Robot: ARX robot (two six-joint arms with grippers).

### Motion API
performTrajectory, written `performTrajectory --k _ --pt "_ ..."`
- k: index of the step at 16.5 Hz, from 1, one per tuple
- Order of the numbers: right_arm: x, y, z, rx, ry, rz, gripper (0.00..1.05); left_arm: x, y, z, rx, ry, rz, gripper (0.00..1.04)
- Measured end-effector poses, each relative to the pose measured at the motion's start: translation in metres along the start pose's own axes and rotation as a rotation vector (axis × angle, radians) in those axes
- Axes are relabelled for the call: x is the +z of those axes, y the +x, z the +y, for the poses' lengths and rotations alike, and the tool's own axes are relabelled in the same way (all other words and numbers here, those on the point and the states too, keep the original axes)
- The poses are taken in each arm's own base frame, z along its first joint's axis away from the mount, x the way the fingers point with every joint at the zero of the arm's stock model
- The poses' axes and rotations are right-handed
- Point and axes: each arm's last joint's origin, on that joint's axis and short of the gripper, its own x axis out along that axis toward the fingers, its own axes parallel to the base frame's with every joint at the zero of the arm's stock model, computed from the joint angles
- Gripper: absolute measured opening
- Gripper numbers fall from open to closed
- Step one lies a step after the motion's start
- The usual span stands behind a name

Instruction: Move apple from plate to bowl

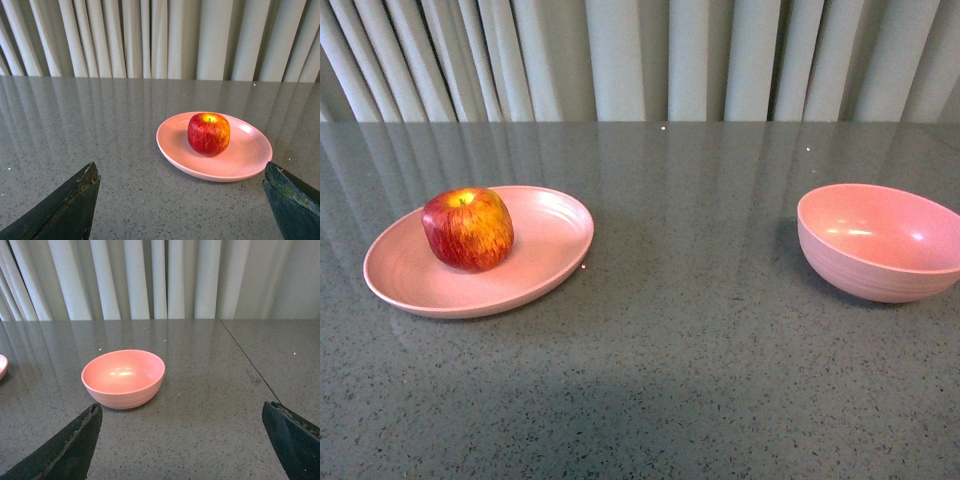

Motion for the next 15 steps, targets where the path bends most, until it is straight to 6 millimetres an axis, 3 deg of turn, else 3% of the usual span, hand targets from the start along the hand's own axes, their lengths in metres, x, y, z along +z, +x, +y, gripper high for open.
performTrajectory --k 15 --pt "0.0000 0.0000 0.0000 0.000 0.000 0.000 0.98 0.0000 0.0000 0.0000 0.000 0.000 0.000 0.98"
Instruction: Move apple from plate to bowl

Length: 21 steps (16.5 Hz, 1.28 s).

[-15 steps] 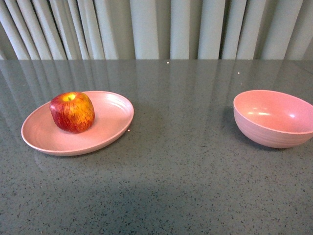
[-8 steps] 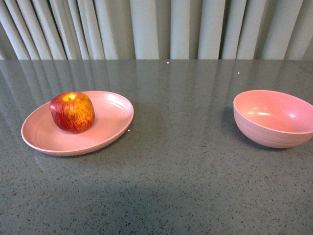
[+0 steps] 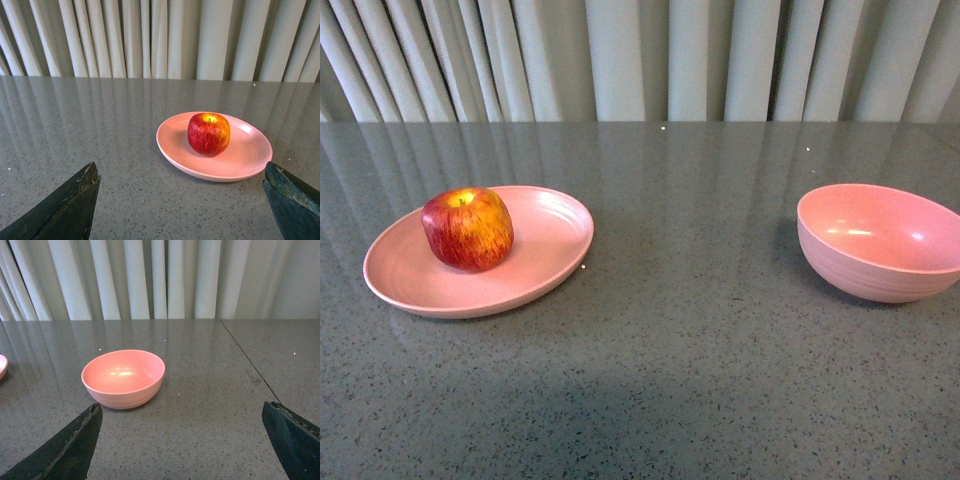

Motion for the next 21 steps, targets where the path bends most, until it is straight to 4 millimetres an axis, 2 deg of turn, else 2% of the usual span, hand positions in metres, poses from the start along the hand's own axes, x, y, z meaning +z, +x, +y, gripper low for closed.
performTrajectory --k 2,4,5,7,9,11,12,14,16,19,21 --pt "0.000 0.000 0.000 -0.002 0.000 0.003 0.98 0.000 0.000 0.000 0.000 0.000 0.000 0.98" --pt "0.001 0.005 -0.001 -0.098 0.113 0.101 0.98 0.000 0.000 0.000 0.000 0.000 0.000 0.98" --pt "0.014 0.009 -0.001 -0.104 0.144 0.058 0.98 0.000 0.000 0.000 0.000 0.000 0.000 0.98" --pt "0.060 0.025 -0.004 -0.095 0.151 -0.081 0.98 0.000 0.000 0.000 0.000 0.000 0.000 0.98" --pt "0.089 0.059 -0.004 -0.077 0.104 -0.099 0.98 0.000 0.000 0.000 0.000 0.000 0.000 0.98" --pt "0.107 0.112 -0.002 -0.061 0.036 -0.006 0.98 0.000 0.000 0.000 0.000 0.000 0.000 0.98" --pt "0.109 0.136 0.001 -0.047 0.016 0.068 0.98 0.000 0.000 0.000 0.000 0.000 0.000 0.98" --pt "0.097 0.187 0.005 -0.042 -0.015 0.246 0.98 0.000 0.000 0.000 0.000 0.000 0.000 0.98" --pt "0.075 0.225 0.011 -0.038 -0.052 0.401 0.98 0.000 0.000 0.000 0.000 0.000 0.000 0.98" --pt "0.034 0.251 0.018 -0.032 -0.077 0.567 0.98 0.000 0.000 0.000 0.000 0.000 0.000 0.98" --pt "0.018 0.260 0.017 -0.049 -0.086 0.629 0.98 0.000 0.000 0.000 0.000 0.000 0.000 0.98"
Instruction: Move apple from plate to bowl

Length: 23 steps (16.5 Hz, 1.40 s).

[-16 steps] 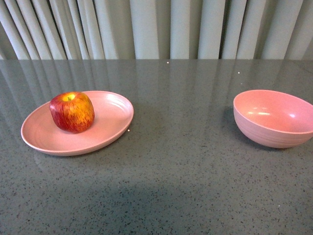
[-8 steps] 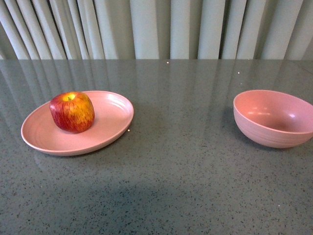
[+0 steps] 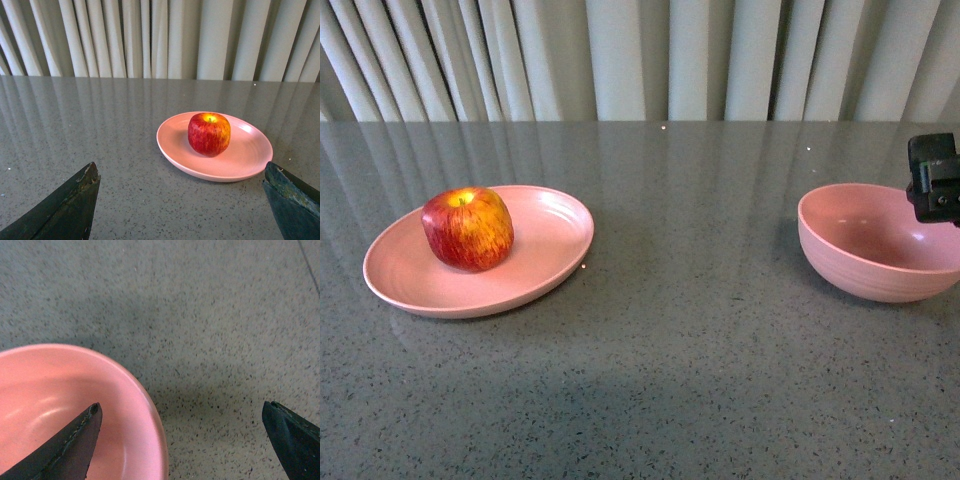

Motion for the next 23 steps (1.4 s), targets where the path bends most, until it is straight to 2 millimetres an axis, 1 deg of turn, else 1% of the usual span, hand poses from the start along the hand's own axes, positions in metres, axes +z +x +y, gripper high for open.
performTrajectory --k 2,6,7,11,12,13,14,17,18,21,22,23 --pt "-0.007 0.011 -0.003 -0.009 0.022 0.058 0.98 0.000 0.000 0.000 0.000 0.000 0.000 0.98" --pt "-0.017 0.018 0.000 0.034 0.091 0.131 0.98 0.000 0.000 0.000 0.000 0.000 0.000 0.98" --pt "-0.018 0.019 0.000 0.034 0.108 0.131 0.92 0.000 0.000 0.000 0.000 0.000 0.000 0.98" --pt "-0.018 0.018 0.008 0.065 0.129 0.142 0.48 0.000 0.000 0.000 0.000 0.000 0.000 0.98" --pt "-0.016 0.017 0.011 0.077 0.139 0.144 0.26 0.000 0.000 0.000 0.000 0.000 0.000 0.98" --pt "-0.014 0.017 0.011 0.080 0.144 0.139 0.08 0.000 0.000 0.000 0.000 0.000 0.000 0.98" --pt "-0.010 0.016 0.011 0.091 0.152 0.128 0.03 0.000 0.000 0.000 0.000 0.000 0.000 0.98" --pt "-0.007 0.011 0.012 0.094 0.150 0.125 0.03 0.000 0.000 0.000 0.000 0.000 0.000 0.98" --pt "-0.004 0.006 0.012 0.104 0.149 0.121 0.03 0.000 0.000 0.000 0.000 0.000 0.000 0.98" --pt "0.017 -0.013 0.021 0.142 0.135 0.054 0.03 0.000 0.000 0.000 0.000 0.000 0.000 0.98" --pt "0.038 -0.028 0.040 0.187 0.109 -0.017 0.03 0.000 0.000 0.000 0.000 0.000 0.000 0.98" --pt "0.043 -0.033 0.050 0.211 0.093 -0.031 0.03 0.000 0.000 0.000 0.000 0.000 0.000 0.98"
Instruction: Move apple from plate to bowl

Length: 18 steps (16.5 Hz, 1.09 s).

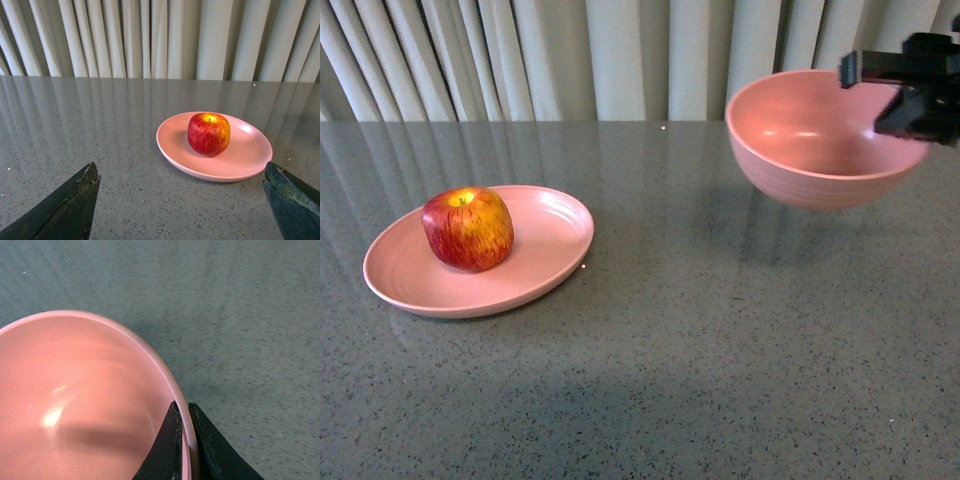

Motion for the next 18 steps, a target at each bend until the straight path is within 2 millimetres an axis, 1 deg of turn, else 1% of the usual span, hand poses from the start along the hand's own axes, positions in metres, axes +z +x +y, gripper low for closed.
performTrajectory --k 2,4,5,7,9,11,15,18 --pt "0.003 0.002 0.027 0.052 -0.034 0.011 0.03 0.000 0.000 0.000 0.000 0.000 0.000 0.98" --pt "-0.001 0.015 0.050 0.089 -0.042 0.051 0.03 0.000 0.000 0.000 0.000 0.000 0.000 0.98" --pt "-0.005 0.023 0.059 0.099 -0.043 0.074 0.03 0.000 0.000 0.000 0.000 0.000 0.000 0.98" --pt "-0.014 0.037 0.072 0.103 -0.045 0.117 0.03 0.000 0.000 0.000 0.000 0.000 0.000 0.98" --pt "-0.023 0.048 0.079 0.104 -0.041 0.151 0.03 0.000 0.000 0.000 0.000 0.000 0.000 0.98" --pt "-0.032 0.055 0.084 0.107 -0.040 0.177 0.03 0.000 0.000 0.000 0.000 0.000 0.000 0.98" --pt "-0.043 0.062 0.093 0.115 -0.042 0.203 0.03 0.000 0.000 0.000 0.000 0.000 0.000 0.98" --pt "-0.045 0.065 0.093 0.111 -0.035 0.212 0.03 0.000 0.000 0.000 0.000 0.000 0.000 0.98"
